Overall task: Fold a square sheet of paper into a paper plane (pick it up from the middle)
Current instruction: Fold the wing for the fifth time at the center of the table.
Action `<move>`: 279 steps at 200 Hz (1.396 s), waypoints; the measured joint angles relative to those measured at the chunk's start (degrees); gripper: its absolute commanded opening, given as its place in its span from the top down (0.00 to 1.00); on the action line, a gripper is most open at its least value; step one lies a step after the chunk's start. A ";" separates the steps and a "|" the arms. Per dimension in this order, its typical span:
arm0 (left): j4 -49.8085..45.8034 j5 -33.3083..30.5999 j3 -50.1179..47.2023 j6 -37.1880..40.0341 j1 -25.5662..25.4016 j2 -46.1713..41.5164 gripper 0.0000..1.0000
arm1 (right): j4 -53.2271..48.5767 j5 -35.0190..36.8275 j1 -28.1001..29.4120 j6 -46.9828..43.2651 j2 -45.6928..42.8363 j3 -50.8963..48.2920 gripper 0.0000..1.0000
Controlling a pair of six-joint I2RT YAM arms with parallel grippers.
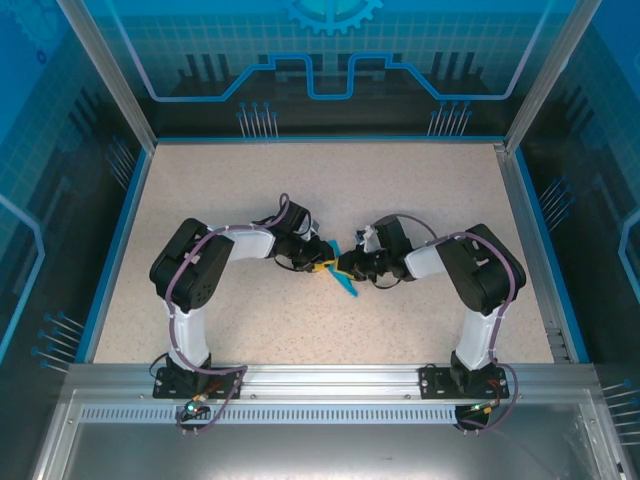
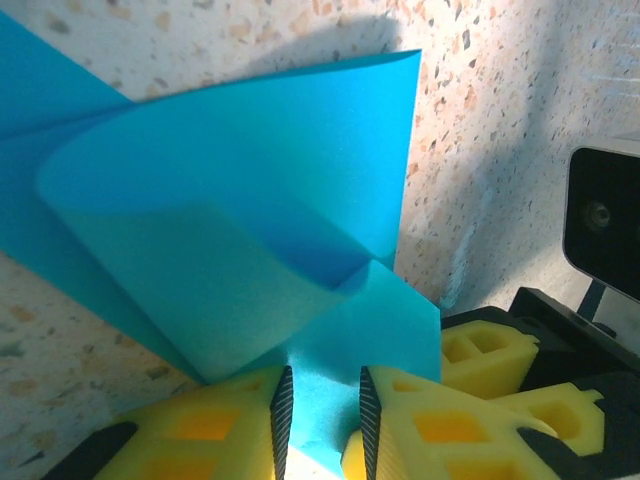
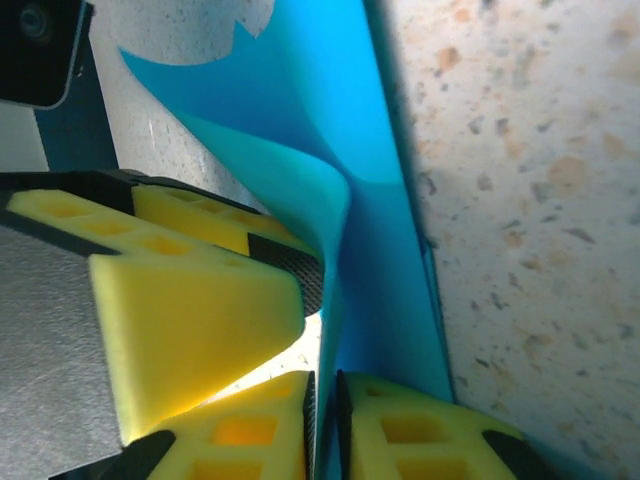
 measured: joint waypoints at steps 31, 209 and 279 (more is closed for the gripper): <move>-0.96 -0.02 0.48 0.00 0.00 0.09 0.72 | -2.75 0.37 0.00 -1.46 -1.22 0.52 0.75; -1.68 0.22 1.16 0.00 -0.11 0.44 0.70 | -14.78 1.97 -0.24 -8.46 -4.61 0.13 0.88; 4.31 3.61 -2.21 -0.48 -0.37 -5.60 0.63 | -13.51 0.20 -0.98 -7.06 -3.89 -0.13 0.89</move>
